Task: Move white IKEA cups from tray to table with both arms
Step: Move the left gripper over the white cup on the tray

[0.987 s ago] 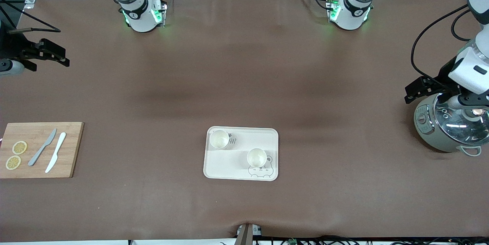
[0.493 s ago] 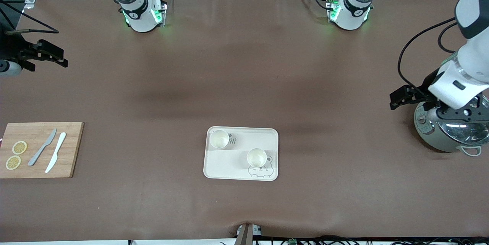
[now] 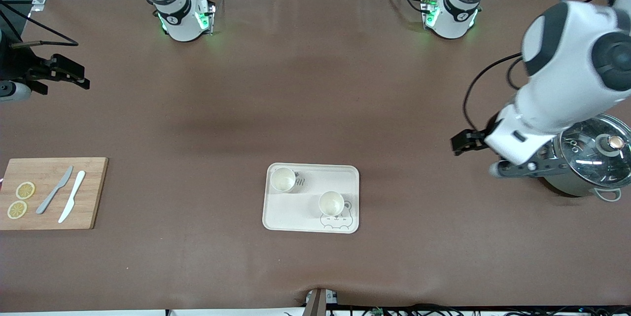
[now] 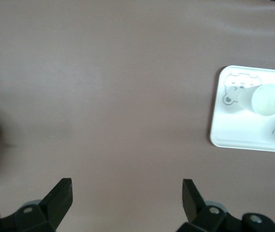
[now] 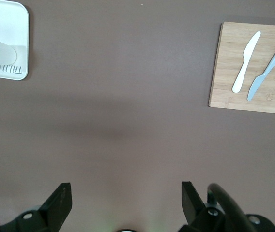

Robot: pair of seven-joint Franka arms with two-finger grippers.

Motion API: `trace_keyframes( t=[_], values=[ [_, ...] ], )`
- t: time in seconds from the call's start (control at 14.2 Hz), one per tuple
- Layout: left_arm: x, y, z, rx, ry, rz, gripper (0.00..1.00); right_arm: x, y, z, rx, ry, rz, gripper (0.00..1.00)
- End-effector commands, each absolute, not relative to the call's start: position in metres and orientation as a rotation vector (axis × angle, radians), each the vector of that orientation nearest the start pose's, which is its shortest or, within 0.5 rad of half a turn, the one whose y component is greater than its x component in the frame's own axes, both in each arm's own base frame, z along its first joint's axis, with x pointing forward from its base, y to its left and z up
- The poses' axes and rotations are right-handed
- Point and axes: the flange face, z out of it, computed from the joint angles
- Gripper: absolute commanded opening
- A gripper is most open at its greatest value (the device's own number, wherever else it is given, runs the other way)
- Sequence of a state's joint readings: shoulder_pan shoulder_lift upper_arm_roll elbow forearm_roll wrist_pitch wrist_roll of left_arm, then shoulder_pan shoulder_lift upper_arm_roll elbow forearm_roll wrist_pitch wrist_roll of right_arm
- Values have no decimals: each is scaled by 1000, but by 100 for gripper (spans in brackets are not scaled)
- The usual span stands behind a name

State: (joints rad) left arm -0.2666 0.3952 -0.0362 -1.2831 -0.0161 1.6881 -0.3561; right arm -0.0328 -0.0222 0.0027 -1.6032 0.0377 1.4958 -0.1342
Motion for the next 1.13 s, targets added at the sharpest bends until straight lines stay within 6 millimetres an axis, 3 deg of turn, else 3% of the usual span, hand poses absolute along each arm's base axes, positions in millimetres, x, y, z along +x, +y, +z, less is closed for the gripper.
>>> trace_keyframes(
  t=[0.0,0.14,0.21,0.28,0.49,0.92,1.06],
  values=[
    [661,-245,501,-3155,-167,-30,100,542,-14,620,-3090,-150,113,100],
    [661,-279,480,-3165,-200,-63,100,544,-17,616,-3088,-154,124,100],
    [663,-291,467,-3172,-213,-81,100,550,-15,604,-3093,-163,159,100],
    [665,-308,448,-3179,-229,-101,100,551,-12,603,-3097,-172,165,100],
    [669,-339,406,-3199,-246,-151,100,554,-17,605,-3098,-161,155,100],
    [672,-376,360,-3249,-227,-269,100,564,-22,587,-3095,-148,195,100],
    [674,-381,349,-3257,-208,-291,100,570,-23,593,-3098,-143,170,100]
  ],
)
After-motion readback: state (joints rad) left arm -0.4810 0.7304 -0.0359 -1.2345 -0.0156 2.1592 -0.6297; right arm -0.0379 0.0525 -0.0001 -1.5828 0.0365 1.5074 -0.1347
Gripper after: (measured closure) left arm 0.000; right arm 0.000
